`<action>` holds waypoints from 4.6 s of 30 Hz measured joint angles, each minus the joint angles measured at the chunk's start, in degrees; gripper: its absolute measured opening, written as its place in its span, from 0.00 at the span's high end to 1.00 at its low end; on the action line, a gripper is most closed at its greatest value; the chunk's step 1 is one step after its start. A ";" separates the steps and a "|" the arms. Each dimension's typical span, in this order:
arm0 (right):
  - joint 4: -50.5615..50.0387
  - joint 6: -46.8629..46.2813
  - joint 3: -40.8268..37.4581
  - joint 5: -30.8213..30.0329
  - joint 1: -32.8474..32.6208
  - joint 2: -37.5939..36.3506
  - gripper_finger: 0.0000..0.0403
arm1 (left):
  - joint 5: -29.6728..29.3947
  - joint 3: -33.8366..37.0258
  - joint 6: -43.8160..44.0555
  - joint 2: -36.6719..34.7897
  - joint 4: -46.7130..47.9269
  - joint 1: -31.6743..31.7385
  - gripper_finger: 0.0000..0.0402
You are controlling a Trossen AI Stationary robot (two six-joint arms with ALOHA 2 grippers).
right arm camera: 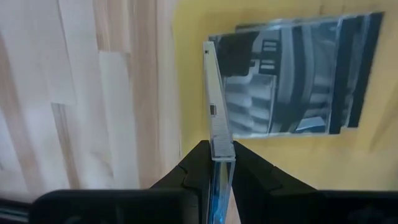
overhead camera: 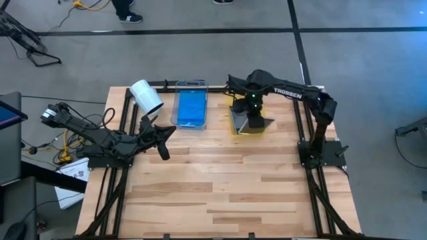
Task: Pick & place jewel cases by type
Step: Put the black CD case into the yellow bin, then return to Home Position
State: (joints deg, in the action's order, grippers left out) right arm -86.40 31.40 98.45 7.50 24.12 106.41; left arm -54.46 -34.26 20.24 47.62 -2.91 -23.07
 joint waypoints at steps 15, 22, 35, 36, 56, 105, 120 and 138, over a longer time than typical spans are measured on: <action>2.01 0.58 2.43 -0.13 -1.41 -0.02 0.79 | -0.90 0.00 0.18 0.00 1.06 0.02 1.00; 5.65 -0.48 2.43 -6.28 -1.48 -0.04 0.68 | -0.26 0.00 0.27 0.00 1.06 0.02 1.00; 13.88 -12.09 2.41 -2.56 3.83 -4.00 0.56 | -1.28 0.00 0.96 0.00 1.38 0.02 1.00; 15.41 -12.63 2.41 -0.66 3.93 -5.25 0.56 | -2.57 0.00 0.57 0.00 1.95 0.02 1.00; 43.32 -20.96 -9.17 6.28 -0.62 -36.81 0.62 | 27.02 -0.07 -18.58 -0.02 -21.43 11.60 1.00; 103.76 -48.21 -85.32 -32.28 -30.87 -81.23 0.70 | 41.65 26.18 -7.80 -43.16 -14.82 26.43 1.00; 97.37 -54.36 -97.98 -26.60 -25.68 -105.71 0.70 | 44.21 26.21 -6.18 -47.52 -7.45 26.27 1.00; 93.40 -56.42 -98.00 -26.71 -27.47 -106.31 0.70 | 43.69 33.66 -4.63 -47.43 -14.36 21.57 1.00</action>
State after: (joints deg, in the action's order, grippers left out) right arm 7.01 -25.02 0.45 -19.21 -3.36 0.10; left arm -10.76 -0.60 15.61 0.18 -17.27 -1.50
